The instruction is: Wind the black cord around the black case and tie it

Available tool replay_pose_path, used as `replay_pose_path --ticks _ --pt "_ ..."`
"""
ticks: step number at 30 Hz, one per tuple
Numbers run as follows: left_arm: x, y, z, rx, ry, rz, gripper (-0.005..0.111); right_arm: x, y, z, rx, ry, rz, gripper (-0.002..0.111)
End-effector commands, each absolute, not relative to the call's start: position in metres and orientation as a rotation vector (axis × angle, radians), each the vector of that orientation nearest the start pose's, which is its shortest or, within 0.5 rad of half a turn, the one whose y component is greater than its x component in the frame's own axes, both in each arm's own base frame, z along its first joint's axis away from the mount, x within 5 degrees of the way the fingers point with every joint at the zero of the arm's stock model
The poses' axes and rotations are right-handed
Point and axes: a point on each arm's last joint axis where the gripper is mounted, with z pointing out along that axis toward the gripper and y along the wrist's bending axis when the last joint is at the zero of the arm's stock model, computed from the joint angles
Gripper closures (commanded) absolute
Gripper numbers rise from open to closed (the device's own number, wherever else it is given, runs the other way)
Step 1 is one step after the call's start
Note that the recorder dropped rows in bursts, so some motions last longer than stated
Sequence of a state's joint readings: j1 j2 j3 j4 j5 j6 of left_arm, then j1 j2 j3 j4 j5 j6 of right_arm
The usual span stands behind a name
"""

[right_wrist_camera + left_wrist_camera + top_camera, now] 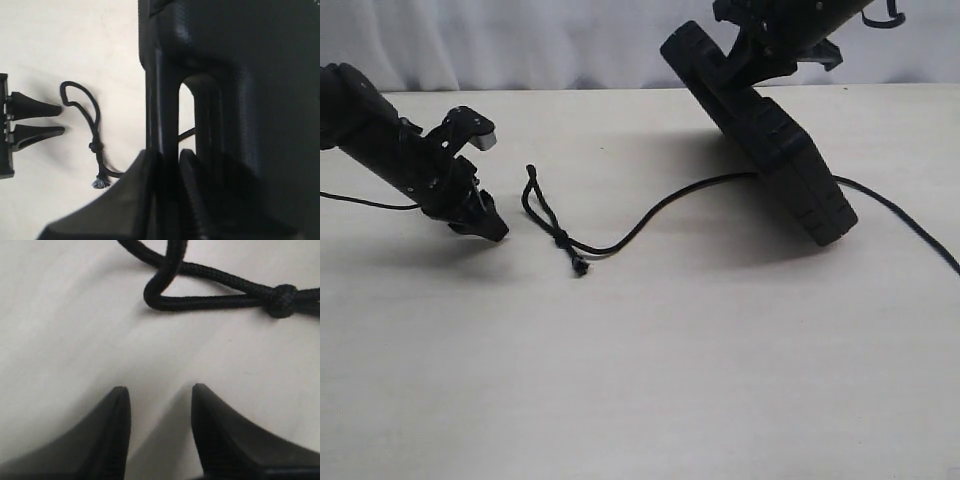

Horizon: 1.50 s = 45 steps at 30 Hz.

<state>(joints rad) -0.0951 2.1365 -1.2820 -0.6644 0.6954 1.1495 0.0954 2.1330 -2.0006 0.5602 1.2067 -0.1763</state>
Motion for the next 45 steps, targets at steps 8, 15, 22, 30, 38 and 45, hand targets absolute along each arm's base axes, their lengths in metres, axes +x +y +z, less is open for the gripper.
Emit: replay_pose_path --ticks 8,15,22,30,38,45 --pt "0.401 -0.032 0.165 0.757 2.524 -0.276 0.069 0.436 0.162 0.302 -0.389 2.561 1.143 0.104" --pt "0.4 -0.028 0.168 0.73 2.531 -0.292 0.069 0.422 0.203 0.311 -0.482 2.465 1.3 0.104" --pt "0.401 -0.031 0.17 0.669 2.522 -0.346 0.069 0.421 0.198 0.298 -0.51 2.602 1.078 0.104" --pt "0.4 -0.082 0.188 0.553 2.346 -0.795 0.069 0.414 0.205 0.287 -0.677 2.668 0.782 0.104" --pt "0.388 -0.121 0.189 0.705 2.314 -0.879 0.069 0.406 0.214 0.273 -0.773 2.713 0.625 0.104" --pt "0.385 -0.124 0.187 0.78 2.326 -0.856 0.069 0.408 0.214 0.267 -0.714 2.726 0.523 0.104"
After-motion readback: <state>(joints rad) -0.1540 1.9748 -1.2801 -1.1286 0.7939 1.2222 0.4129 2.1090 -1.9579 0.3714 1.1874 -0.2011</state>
